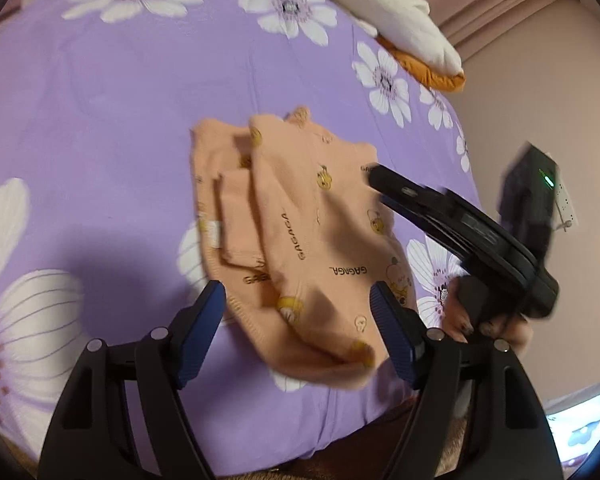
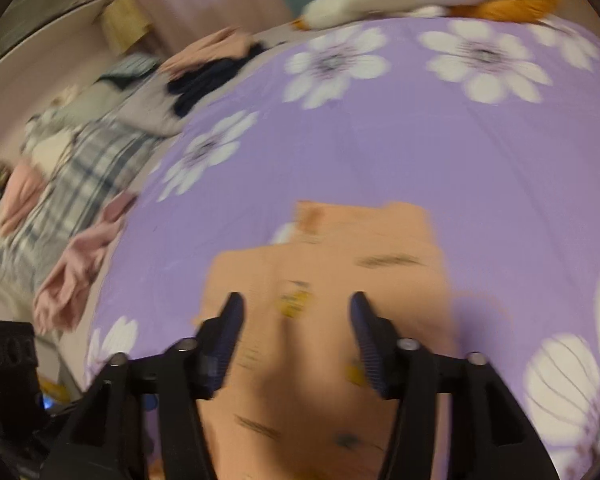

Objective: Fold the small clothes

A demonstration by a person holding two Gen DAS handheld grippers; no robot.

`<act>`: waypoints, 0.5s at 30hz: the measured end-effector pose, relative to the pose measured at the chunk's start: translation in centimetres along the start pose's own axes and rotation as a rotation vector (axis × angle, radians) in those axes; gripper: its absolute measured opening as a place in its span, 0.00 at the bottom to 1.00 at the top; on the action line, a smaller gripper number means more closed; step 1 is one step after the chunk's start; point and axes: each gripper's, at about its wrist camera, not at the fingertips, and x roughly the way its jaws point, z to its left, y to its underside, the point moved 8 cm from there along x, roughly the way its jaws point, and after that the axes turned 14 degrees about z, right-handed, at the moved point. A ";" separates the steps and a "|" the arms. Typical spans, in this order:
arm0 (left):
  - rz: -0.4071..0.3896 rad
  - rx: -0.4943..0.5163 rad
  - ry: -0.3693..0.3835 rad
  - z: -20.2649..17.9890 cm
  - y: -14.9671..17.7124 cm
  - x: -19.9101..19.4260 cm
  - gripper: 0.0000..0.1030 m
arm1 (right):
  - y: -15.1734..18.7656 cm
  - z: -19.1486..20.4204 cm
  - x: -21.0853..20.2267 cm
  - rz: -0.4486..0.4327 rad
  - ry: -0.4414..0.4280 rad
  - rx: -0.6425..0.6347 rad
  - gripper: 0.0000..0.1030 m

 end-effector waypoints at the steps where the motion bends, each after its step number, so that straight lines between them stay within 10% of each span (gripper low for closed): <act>1: 0.014 -0.006 -0.009 0.1 -0.4 1.0 0.72 | 0.6 -1.1 -0.6 -0.008 0.011 0.027 0.59; 15: 0.057 0.034 -0.021 -0.1 -2.2 5.9 0.58 | 4.4 -3.9 1.1 0.086 -0.092 0.118 0.59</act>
